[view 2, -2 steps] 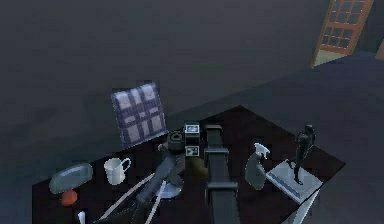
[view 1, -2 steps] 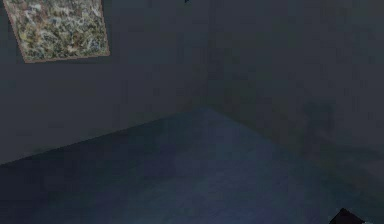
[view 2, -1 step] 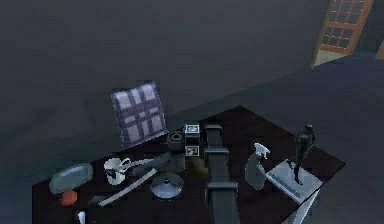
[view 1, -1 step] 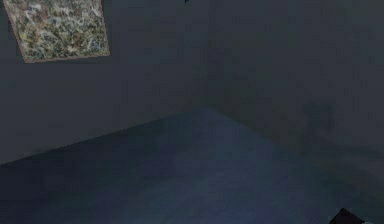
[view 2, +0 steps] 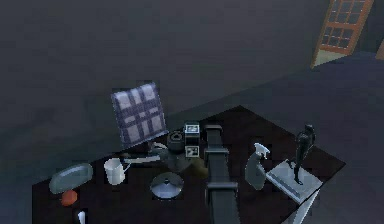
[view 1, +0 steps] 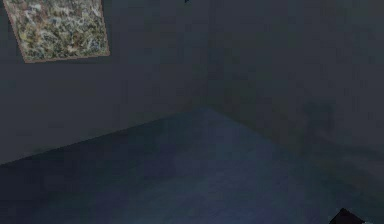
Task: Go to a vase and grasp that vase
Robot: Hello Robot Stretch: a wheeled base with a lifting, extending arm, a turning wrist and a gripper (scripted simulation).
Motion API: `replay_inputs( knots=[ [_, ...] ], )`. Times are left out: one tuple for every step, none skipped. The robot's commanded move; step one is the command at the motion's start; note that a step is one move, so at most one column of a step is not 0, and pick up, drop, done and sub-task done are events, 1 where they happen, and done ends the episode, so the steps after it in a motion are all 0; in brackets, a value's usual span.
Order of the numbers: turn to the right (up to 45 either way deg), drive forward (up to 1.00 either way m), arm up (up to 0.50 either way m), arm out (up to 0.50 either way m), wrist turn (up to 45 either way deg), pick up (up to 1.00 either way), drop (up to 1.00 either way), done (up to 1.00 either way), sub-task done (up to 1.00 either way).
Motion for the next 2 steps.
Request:
replay_inputs(
  knots=[
    [0.0,0.00,0.00,0.00,24.0,0.00,0.00,0.00,0.00],
    [0.0,0.00,-0.30,0.00,0.0,0.00,0.00,0.00,0.00]
  ],
)
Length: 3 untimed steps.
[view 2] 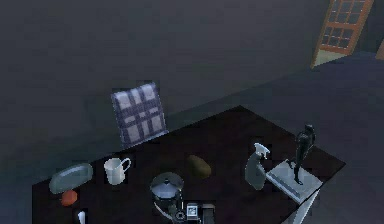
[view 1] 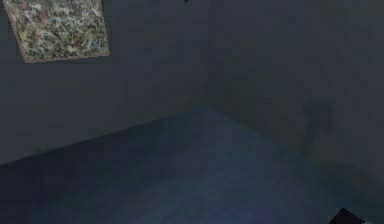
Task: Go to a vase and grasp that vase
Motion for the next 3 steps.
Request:
replay_inputs(
  knots=[
    [0.0,0.00,0.00,0.00,0.0,1.00,0.00,0.00,0.00],
    [0.0,0.00,0.10,0.00,0.0,0.00,0.00,0.00,0.00],
    [0.0,0.00,0.00,0.00,0.0,0.00,0.00,1.00,0.00]
  ],
)
